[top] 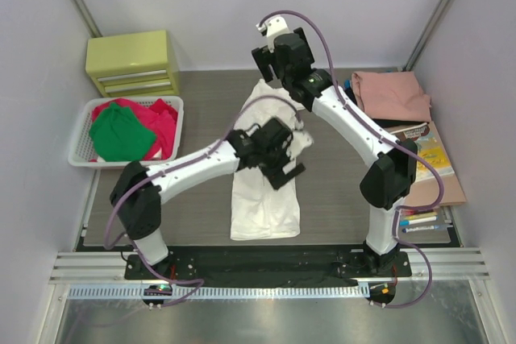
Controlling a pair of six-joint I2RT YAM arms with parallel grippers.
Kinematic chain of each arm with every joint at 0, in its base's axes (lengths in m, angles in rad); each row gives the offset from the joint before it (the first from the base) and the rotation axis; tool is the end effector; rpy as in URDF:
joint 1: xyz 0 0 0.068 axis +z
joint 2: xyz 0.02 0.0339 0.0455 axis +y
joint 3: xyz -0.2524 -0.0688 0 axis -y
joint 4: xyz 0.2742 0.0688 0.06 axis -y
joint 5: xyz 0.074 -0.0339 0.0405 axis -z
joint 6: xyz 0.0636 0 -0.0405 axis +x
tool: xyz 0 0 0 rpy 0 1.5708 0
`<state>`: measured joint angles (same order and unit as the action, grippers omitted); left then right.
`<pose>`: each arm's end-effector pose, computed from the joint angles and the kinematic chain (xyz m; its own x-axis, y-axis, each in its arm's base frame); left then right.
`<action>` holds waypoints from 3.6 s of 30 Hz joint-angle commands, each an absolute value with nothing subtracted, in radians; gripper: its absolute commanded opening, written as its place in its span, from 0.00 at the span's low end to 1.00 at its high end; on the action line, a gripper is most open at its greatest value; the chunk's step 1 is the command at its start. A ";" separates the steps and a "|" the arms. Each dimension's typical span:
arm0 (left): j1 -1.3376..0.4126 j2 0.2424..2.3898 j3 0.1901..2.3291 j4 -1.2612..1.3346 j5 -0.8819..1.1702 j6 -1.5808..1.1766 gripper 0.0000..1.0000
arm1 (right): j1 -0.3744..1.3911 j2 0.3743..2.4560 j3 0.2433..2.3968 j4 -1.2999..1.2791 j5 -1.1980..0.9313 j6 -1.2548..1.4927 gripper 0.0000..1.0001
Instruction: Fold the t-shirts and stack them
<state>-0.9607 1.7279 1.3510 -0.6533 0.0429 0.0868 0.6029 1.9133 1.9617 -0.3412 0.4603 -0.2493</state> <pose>0.2311 -0.3354 0.1997 -0.4173 0.7481 -0.5159 0.8709 0.4913 0.0080 0.4288 0.2609 0.3866 -0.1915 -0.4002 -0.8962 -0.2115 0.9085 -0.3605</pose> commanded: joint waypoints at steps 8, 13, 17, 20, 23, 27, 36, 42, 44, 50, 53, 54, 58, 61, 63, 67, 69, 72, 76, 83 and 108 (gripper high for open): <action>-0.598 1.447 1.588 -0.559 -0.314 0.252 1.00 | 0.591 1.701 1.593 -0.302 0.408 -0.232 1.00; -0.552 1.332 1.450 -0.476 -0.347 0.268 1.00 | 0.537 1.706 1.517 -0.299 0.330 -0.180 1.00; -0.490 1.286 1.413 -0.491 -0.328 0.250 0.61 | 0.497 1.795 1.560 -0.376 0.284 -0.150 0.52; -0.427 1.214 1.344 -0.440 -0.342 0.233 0.00 | 0.447 1.807 1.559 -0.345 0.229 -0.086 0.01; -0.391 1.143 1.275 -0.410 -0.351 0.232 0.00 | 0.403 1.848 1.607 -0.379 0.147 -0.041 0.01; -0.329 1.095 1.224 -0.399 -0.408 0.204 0.00 | 0.397 1.876 1.597 -0.402 0.100 -0.029 0.01; -0.114 1.107 1.195 -0.431 -0.523 0.051 0.01 | 0.411 1.959 1.627 -0.394 0.098 -0.028 0.63; -0.049 1.155 1.226 -0.445 -0.482 0.031 0.24 | 0.413 2.065 1.732 -0.436 0.097 -0.034 0.89; -0.012 1.166 1.241 -0.468 -0.428 0.018 0.48 | 0.413 2.094 1.765 -0.434 0.109 -0.035 0.89; -0.005 1.144 1.220 -0.459 -0.405 0.049 0.54 | 0.413 2.187 1.881 -0.437 0.115 -0.041 0.88; -0.003 1.134 1.204 -0.457 -0.391 0.061 0.54 | 0.413 2.239 1.940 -0.442 0.120 -0.040 0.85; -0.003 1.134 1.203 -0.460 -0.388 0.063 0.54 | 0.413 2.255 1.957 -0.446 0.121 -0.035 0.85; -0.005 1.126 1.195 -0.457 -0.394 0.069 0.53 | 0.413 2.338 2.063 -0.486 0.120 -0.028 0.85; -0.005 1.120 1.189 -0.454 -0.391 0.072 0.53 | 0.413 2.350 2.071 -0.495 0.115 -0.020 0.84; -0.003 1.118 1.186 -0.451 -0.388 0.077 0.52 | 0.413 2.356 2.069 -0.495 0.112 -0.017 0.83; -0.005 1.131 1.183 -0.451 -0.385 0.077 0.52 | 0.413 2.362 2.059 -0.494 0.112 -0.012 0.55; 0.026 1.135 1.181 -0.453 -0.380 0.075 0.52 | 0.413 2.358 2.043 -0.483 0.117 -0.005 0.03; 0.026 1.137 1.172 -0.451 -0.367 0.075 0.52 | 0.414 2.342 2.023 -0.469 0.133 -0.005 0.01; 0.026 1.141 1.163 -0.448 -0.364 0.074 0.51 | 0.431 2.304 1.994 -0.446 0.144 -0.044 0.01; 0.026 1.147 1.132 -0.448 -0.331 0.055 0.51 | 0.469 2.287 2.039 -0.426 0.196 -0.136 0.01; 0.026 1.051 1.072 -0.551 -0.261 0.071 0.51 | 0.508 2.631 2.387 -0.253 0.569 -0.397 0.31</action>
